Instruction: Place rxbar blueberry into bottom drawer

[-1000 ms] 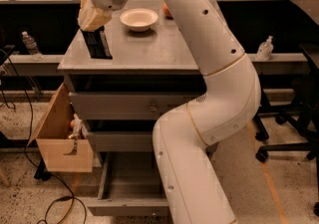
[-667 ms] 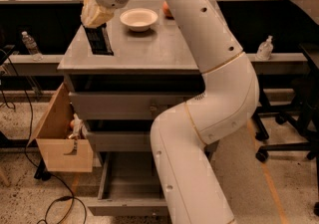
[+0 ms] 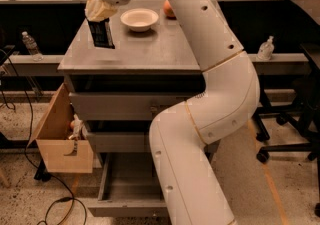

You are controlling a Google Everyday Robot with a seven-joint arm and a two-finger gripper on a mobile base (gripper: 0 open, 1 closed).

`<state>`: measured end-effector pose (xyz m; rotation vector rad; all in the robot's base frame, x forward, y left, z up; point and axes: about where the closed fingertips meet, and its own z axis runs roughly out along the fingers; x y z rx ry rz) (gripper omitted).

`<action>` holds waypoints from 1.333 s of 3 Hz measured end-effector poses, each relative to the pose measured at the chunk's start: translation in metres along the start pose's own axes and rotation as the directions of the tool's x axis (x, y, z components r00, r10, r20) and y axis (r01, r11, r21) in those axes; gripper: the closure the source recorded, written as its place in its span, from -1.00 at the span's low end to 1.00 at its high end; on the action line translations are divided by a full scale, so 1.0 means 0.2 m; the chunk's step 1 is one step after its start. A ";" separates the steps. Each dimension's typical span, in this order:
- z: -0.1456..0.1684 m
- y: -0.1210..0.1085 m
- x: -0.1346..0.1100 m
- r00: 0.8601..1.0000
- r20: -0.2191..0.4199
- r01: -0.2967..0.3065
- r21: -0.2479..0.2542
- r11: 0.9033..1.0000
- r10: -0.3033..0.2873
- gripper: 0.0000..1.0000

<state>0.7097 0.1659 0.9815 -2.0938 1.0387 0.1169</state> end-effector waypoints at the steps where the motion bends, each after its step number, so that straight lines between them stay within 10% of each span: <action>1: 0.01 -0.05 0.05 1.000 -0.024 0.008 0.029 1.000 -0.007 1.00; 4: 0.08 -0.21 0.18 0.997 -0.053 0.066 0.186 0.980 -0.057 1.00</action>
Offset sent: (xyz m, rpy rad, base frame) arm 0.0521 -0.0097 0.0082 0.0312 -0.1228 -0.0652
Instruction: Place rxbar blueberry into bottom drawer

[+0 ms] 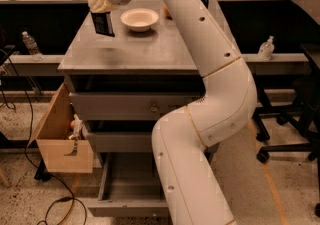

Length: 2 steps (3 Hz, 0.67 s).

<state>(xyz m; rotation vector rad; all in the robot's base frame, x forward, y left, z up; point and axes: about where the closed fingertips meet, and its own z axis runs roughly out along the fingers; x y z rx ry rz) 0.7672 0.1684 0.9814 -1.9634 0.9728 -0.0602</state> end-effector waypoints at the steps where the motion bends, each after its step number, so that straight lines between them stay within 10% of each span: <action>1: 0.02 0.00 0.00 1.000 0.002 -0.001 -0.003 1.000 0.001 0.65; 2: 0.04 0.01 0.00 1.000 0.004 -0.003 -0.008 1.000 0.003 0.01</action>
Offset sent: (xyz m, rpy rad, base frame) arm 0.0006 0.0024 -0.0018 0.0008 0.0015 0.0015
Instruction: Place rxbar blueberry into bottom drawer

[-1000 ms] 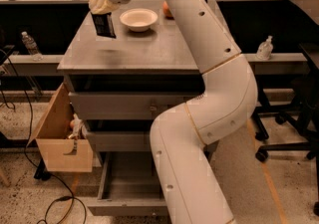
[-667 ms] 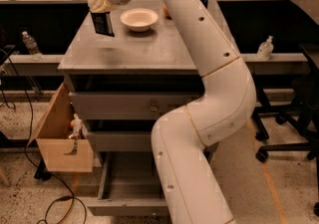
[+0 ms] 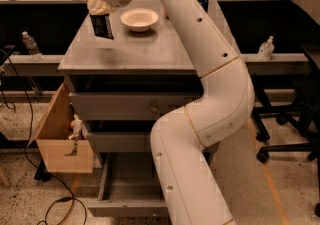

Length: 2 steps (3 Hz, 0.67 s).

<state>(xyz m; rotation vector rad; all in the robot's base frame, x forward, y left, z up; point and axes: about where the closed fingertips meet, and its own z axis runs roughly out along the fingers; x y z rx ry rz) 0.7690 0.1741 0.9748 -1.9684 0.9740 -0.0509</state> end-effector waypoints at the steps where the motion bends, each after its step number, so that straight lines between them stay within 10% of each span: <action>1: 0.02 0.00 0.00 1.000 0.001 -0.001 -0.003 1.000 0.001 -0.43; 2: 0.03 0.01 0.00 1.000 0.003 -0.002 -0.007 1.000 0.002 -0.91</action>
Offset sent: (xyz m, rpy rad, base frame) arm 0.0006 0.0016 -0.0023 -0.0010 0.0027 0.0013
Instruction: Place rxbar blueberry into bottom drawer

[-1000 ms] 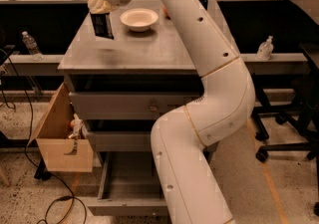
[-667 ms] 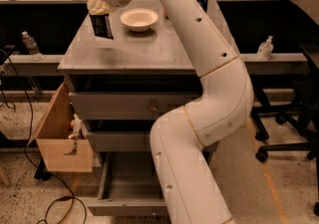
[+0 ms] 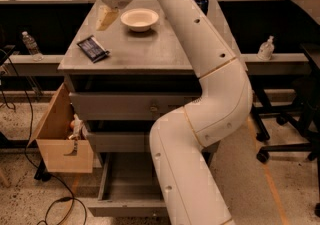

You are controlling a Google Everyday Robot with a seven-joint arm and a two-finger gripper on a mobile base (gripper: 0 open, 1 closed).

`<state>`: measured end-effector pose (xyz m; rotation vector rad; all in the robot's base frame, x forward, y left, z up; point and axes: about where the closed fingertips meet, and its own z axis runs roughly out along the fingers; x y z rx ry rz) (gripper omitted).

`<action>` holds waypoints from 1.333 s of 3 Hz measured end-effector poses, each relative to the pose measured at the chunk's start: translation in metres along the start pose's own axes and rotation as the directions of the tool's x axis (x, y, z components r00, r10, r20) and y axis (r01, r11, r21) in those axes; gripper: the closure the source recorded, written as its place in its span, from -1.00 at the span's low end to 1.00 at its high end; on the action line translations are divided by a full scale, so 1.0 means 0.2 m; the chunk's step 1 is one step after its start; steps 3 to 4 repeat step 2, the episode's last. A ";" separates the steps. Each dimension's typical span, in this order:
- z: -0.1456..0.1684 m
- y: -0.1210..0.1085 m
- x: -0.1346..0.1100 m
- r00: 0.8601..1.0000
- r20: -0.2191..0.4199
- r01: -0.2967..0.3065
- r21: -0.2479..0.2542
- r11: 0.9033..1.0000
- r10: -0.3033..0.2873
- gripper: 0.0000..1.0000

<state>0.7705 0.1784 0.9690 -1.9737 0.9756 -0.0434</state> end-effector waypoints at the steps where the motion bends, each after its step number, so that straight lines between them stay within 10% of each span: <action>1: 0.01 0.00 0.00 1.000 0.001 -0.001 -0.002 1.000 0.001 -1.00; 4: 0.01 0.00 0.00 1.000 0.001 -0.001 -0.002 1.000 0.001 -1.00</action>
Offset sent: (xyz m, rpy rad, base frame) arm 0.0005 0.0013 -0.0018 -0.0008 0.0022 0.0010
